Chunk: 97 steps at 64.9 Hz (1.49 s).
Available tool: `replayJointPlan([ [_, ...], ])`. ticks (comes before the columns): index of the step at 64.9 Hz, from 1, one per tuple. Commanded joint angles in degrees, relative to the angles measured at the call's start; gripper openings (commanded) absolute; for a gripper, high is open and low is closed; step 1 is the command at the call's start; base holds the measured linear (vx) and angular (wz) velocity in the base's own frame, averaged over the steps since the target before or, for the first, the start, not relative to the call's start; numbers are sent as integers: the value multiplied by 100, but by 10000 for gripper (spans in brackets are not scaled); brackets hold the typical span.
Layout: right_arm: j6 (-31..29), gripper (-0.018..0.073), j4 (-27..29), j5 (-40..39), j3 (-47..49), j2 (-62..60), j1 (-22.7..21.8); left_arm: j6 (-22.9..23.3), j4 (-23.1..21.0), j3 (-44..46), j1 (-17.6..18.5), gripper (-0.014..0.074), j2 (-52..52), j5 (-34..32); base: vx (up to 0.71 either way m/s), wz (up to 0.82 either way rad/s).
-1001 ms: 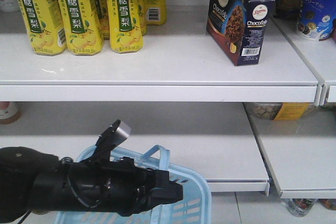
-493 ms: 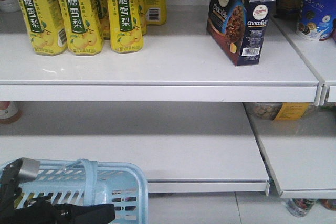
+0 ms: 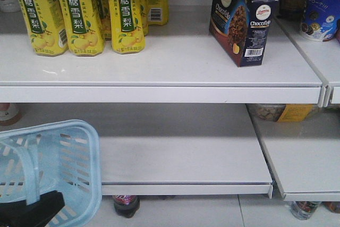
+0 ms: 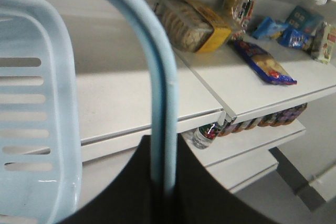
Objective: Left arm holds basket, right arm returns cookies
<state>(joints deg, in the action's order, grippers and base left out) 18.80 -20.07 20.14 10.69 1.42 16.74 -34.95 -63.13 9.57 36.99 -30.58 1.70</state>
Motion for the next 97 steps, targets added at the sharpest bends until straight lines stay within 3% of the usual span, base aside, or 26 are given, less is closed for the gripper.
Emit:
replayJointPlan([
  [1, 11, -8, -100, -381, 145, 128, -8, 902, 1126, -148, -17, -6, 524, -571, 0, 0],
  [11, 11, -8, -100, -381, 145, 128, -8, 2475, 3018, -606, -17, -6, 1284, -901, 0, 0],
  [15, 11, -8, -100, -381, 145, 128, -8, 2893, 3434, -783, -17, -6, 1454, -1055, 0, 0],
  [20, 11, -8, -100, -381, 145, 128, -8, 3145, 3530, -997, -17, -6, 1554, -1312, 0, 0],
  [26, 11, -8, -100, -381, 145, 128, -8, 3130, 3542, -985, -109, -6, 1683, -1223, 0, 0],
  [35, 11, -8, -100, -381, 145, 128, -8, 3373, 4375, -985, -647, -6, 1933, -1043, 0, 0],
  [52, 11, -8, -105, -382, 145, 128, -8, 5309, 6671, -985, -1860, -6, 2404, -170, 0, 0],
  [57, 11, -8, -105, -382, 145, 128, -8, 5465, 6830, -985, -2149, -6, 2548, -14, 0, 0],
  [72, 11, -8, -105, -382, 145, 128, -8, 5415, 6856, -985, -3088, -6, 2957, 423, 0, 0],
  [81, 11, -8, -105, -382, 145, 128, -8, 5402, 7130, -985, -3544, -6, 3201, 644, 0, 0],
  [97, 11, -8, -105, -382, 145, 128, -8, 4757, 7066, -985, -4077, -6, 3209, 608, 0, 0],
])
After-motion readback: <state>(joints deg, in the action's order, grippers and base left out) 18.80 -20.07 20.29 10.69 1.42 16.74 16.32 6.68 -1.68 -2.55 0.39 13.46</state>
